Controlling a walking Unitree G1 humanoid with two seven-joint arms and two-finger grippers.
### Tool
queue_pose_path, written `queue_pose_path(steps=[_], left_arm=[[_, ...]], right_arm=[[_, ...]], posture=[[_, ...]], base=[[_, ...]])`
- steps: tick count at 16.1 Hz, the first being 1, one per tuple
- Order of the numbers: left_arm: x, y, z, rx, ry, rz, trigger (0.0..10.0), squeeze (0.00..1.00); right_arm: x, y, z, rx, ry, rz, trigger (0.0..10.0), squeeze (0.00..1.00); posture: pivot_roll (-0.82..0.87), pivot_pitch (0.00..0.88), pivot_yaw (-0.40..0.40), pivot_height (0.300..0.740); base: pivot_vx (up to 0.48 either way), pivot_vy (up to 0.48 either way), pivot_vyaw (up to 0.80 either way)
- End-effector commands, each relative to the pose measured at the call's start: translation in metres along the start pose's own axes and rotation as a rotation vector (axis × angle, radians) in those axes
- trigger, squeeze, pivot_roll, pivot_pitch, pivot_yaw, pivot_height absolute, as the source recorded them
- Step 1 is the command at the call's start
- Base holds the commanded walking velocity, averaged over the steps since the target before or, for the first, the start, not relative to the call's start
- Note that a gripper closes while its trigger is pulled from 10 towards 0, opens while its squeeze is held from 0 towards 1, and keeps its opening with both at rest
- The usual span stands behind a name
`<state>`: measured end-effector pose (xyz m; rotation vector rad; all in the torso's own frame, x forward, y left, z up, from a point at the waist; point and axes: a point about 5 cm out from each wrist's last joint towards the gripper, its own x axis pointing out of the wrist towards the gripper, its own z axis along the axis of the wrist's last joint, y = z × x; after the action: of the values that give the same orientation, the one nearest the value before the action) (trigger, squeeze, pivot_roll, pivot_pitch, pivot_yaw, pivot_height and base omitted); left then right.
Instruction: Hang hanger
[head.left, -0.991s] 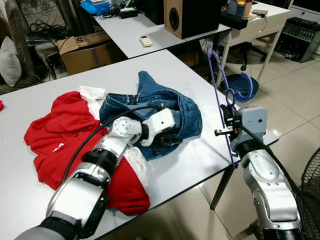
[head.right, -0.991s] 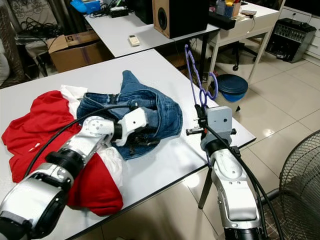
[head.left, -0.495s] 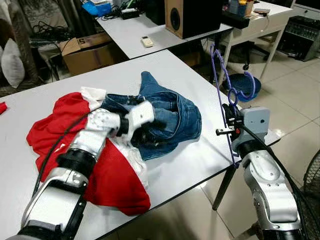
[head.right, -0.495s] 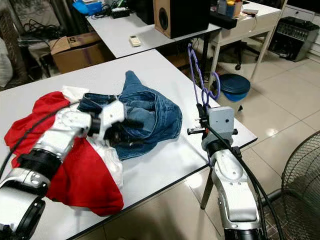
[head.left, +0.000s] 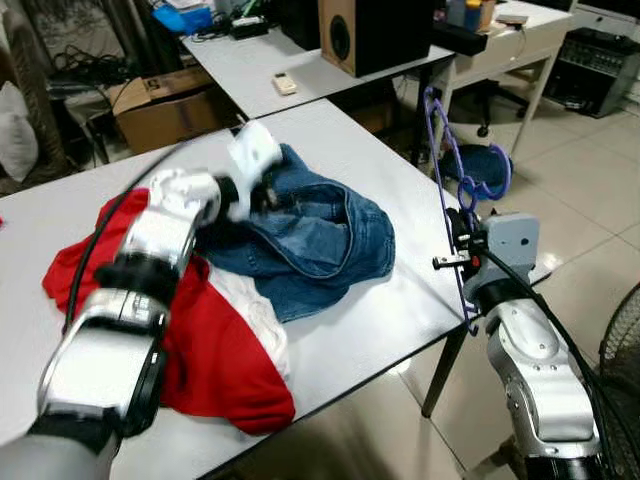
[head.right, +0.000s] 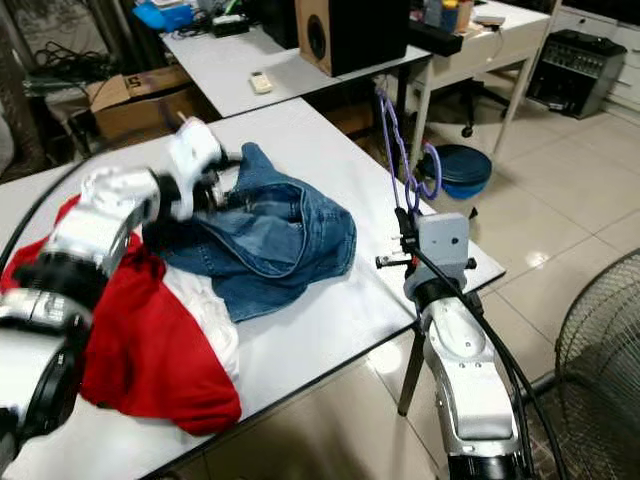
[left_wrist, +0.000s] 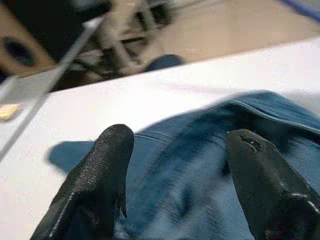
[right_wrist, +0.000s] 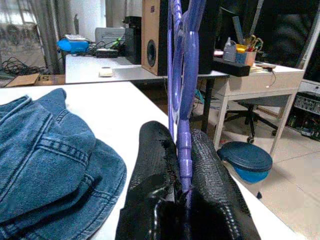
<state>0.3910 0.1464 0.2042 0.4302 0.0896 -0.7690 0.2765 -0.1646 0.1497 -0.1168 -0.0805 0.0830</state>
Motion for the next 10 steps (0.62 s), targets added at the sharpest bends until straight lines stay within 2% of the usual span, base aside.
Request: queue_pose_path(steps=[1, 2, 3, 4, 5, 6, 7, 8, 9, 10], left_arm=[[0.003, -0.002, -0.006, -0.017, 0.031, 0.014, 10.0, 0.0], [0.006, -0.007, -0.012, 0.006, 0.076, -0.004, 10.0, 0.0], [0.007, -0.012, -0.024, 0.07, 0.16, -0.013, 10.0, 0.0], [0.007, -0.02, -0.044, 0.173, 0.297, -0.045, 10.0, 0.0], [0.006, -0.032, -0.06, 0.19, 0.384, -0.132, 10.0, 0.0], [0.005, -0.039, -0.064, 0.186, 0.399, -0.196, 10.0, 0.0], [0.005, -0.064, -0.064, 0.056, 0.339, -0.418, 10.0, 0.0], [0.004, -0.071, -0.059, -0.038, 0.273, -0.496, 10.0, 0.0], [0.004, -0.072, -0.054, -0.078, 0.233, -0.509, 10.0, 0.0], [0.011, -0.062, -0.035, -0.205, 0.101, -0.433, 10.0, 0.0]], right_arm=[[0.002, 0.005, -0.001, 0.0, 0.003, 0.015, 10.0, 0.0], [0.002, 0.005, 0.0, 0.001, 0.003, 0.014, 10.0, 0.0], [0.002, 0.005, 0.0, 0.001, 0.001, 0.012, 10.0, 0.0], [0.002, 0.004, 0.0, 0.0, 0.0, 0.009, 10.0, 0.0], [0.001, 0.004, 0.0, -0.002, -0.001, 0.007, 10.0, 0.0], [0.001, 0.003, 0.0, -0.002, -0.001, 0.005, 10.0, 0.0], [0.0, 0.003, 0.0, -0.004, 0.0, 0.002, 10.0, 0.0], [0.0, 0.003, 0.0, -0.004, -0.001, 0.001, 10.0, 0.0], [0.0, 0.003, 0.0, -0.004, -0.002, 0.002, 10.0, 0.0], [0.002, 0.003, 0.001, -0.004, -0.004, 0.005, 10.0, 0.0]], posture=[[-0.19, 0.0, 0.161, 0.74], [-0.19, 0.0, 0.166, 0.74], [-0.19, 0.0, 0.172, 0.74], [-0.2, 0.0, 0.175, 0.74], [-0.2, 0.0, 0.177, 0.74], [-0.2, 0.0, 0.177, 0.74], [-0.2, 0.0, 0.177, 0.74], [-0.2, 0.0, 0.175, 0.74], [-0.2, 0.0, 0.175, 0.74], [-0.19, 0.0, 0.171, 0.74]], base=[[0.0, 0.0, 0.0], [0.0, 0.0, 0.0], [0.0, 0.0, 0.0], [0.0, 0.0, 0.0], [0.0, 0.0, 0.0], [0.0, 0.0, 0.0], [0.0, 0.0, 0.0], [0.0, 0.0, 0.0], [0.0, 0.0, 0.0], [0.0, 0.0, 0.0]])
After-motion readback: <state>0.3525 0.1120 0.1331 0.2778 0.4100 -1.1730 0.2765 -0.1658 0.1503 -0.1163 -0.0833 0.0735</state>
